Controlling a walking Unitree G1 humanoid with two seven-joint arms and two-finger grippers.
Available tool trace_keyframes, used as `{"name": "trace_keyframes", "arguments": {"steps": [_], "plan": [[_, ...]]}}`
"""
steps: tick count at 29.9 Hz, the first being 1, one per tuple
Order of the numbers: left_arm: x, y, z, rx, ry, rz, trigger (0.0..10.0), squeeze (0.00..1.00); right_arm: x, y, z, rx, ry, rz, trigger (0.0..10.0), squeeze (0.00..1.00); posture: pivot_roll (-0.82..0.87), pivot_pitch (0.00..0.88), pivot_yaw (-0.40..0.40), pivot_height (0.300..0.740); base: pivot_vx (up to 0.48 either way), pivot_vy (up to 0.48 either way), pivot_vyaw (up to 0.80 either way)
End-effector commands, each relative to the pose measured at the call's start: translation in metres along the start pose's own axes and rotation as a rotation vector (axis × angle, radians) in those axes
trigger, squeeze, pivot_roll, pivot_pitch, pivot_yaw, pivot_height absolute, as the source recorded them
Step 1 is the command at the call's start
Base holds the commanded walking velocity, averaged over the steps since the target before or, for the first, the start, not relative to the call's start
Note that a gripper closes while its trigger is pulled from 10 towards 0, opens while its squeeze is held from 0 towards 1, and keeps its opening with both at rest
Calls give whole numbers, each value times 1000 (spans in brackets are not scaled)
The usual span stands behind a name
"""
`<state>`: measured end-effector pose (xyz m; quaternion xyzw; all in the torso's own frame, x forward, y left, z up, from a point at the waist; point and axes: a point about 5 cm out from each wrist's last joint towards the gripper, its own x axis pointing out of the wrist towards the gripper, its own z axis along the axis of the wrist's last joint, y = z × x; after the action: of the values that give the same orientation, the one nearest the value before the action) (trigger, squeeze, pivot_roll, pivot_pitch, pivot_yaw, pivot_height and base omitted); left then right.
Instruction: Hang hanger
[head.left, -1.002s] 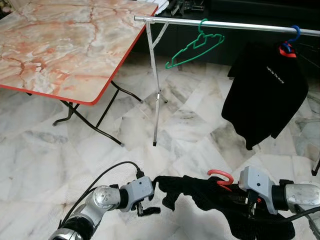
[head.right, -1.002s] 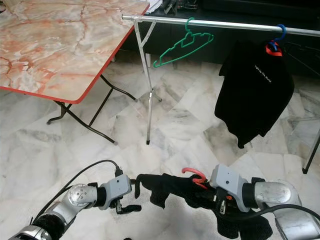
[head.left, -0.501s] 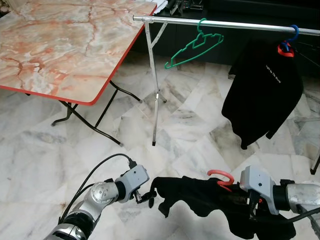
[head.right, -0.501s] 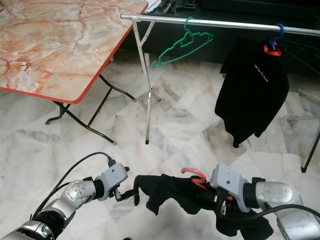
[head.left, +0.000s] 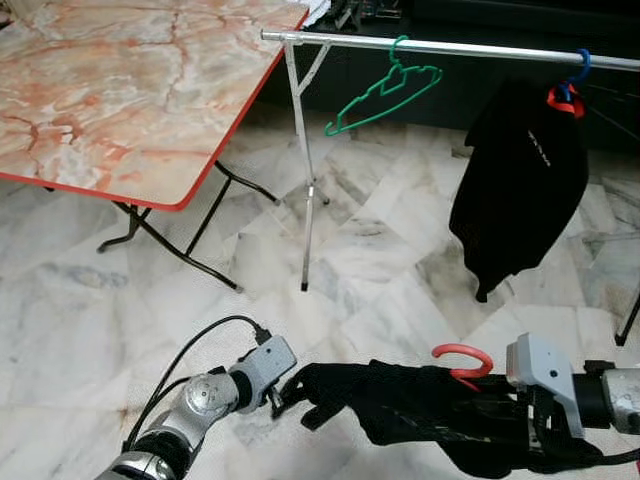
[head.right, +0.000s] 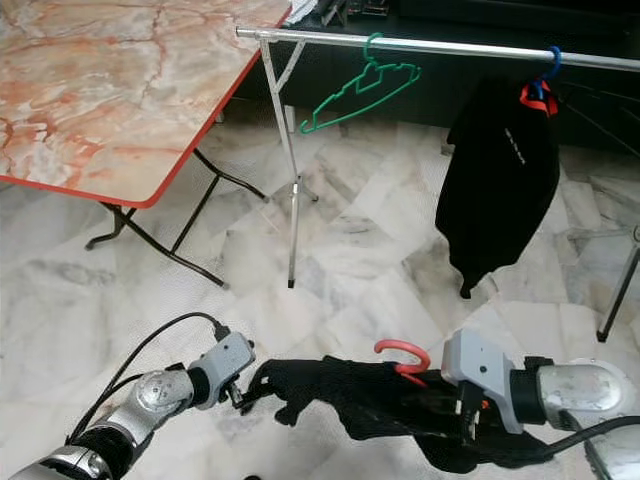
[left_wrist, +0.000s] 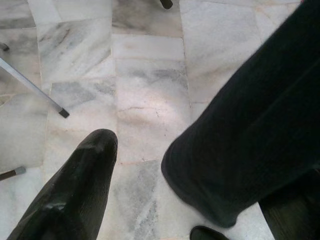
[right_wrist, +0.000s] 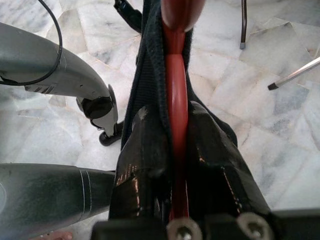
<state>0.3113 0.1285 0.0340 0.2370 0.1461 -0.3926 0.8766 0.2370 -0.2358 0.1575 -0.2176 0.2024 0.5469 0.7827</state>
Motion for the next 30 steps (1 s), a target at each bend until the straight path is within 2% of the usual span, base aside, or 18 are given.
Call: {"name": "trace_keyframes", "arguments": {"steps": [1,2,6,19,30], "plan": [[-2,0,-4,-23,8,3,9255,0,-6,3,14,-46,-48,14,10000,0,-107,206,21,740,0,0,0],[-2,-1,-4,-24,4,-3,0,0,-6,2,15,-47,-49,12,10000,0,-107,206,21,740,0,0,0],[0,-2,0,-25,-12,-13,0,0,-7,1,12,-47,-25,-4,10000,0,-108,210,24,740,0,0,0],[1,-5,-1,-23,-15,-17,0,0,-6,4,12,-30,-57,11,10000,0,-107,216,22,740,0,0,0],[-1,-11,-7,-19,4,-74,0,0,-1,4,13,-35,-60,12,10000,0,-102,214,22,740,0,0,0]]}}
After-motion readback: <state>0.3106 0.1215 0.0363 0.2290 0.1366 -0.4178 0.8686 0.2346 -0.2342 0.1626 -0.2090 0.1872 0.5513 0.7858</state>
